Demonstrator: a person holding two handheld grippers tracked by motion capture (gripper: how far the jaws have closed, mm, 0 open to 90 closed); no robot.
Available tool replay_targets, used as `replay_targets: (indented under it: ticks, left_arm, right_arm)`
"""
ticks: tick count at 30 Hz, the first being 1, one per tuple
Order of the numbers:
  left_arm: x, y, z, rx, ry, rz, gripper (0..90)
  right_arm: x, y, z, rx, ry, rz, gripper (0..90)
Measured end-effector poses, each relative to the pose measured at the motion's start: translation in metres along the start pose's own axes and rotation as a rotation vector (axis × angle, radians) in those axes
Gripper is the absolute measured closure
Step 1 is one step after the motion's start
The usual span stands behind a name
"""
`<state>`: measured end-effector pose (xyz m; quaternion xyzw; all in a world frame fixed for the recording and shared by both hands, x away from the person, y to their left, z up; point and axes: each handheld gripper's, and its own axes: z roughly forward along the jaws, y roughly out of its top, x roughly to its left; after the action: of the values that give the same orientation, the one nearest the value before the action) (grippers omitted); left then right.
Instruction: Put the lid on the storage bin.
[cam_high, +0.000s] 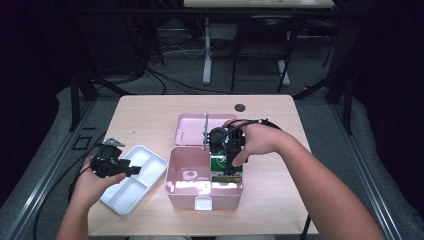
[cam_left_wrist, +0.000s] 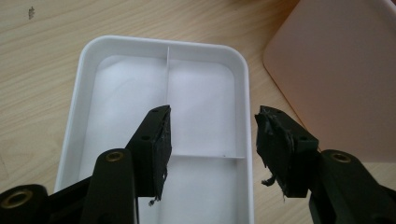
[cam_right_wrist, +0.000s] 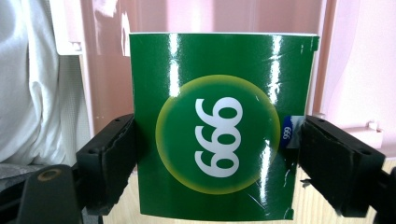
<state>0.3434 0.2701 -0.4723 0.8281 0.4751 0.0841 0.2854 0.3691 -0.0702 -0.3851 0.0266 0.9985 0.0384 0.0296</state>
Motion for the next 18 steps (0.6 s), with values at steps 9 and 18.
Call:
replay_targets:
  ticks: [9,18]
  left_arm:
    - [0.001,0.0,-0.001,-0.001,0.001,-0.002,45.6]
    - [0.0,0.0,0.002,0.006,-0.001,-0.003,45.6]
  right_arm:
    - [-0.001,0.003,0.011,0.025,-0.017,0.001,15.9]
    - [-0.003,0.0,0.026,0.009,0.011,0.013,15.9]
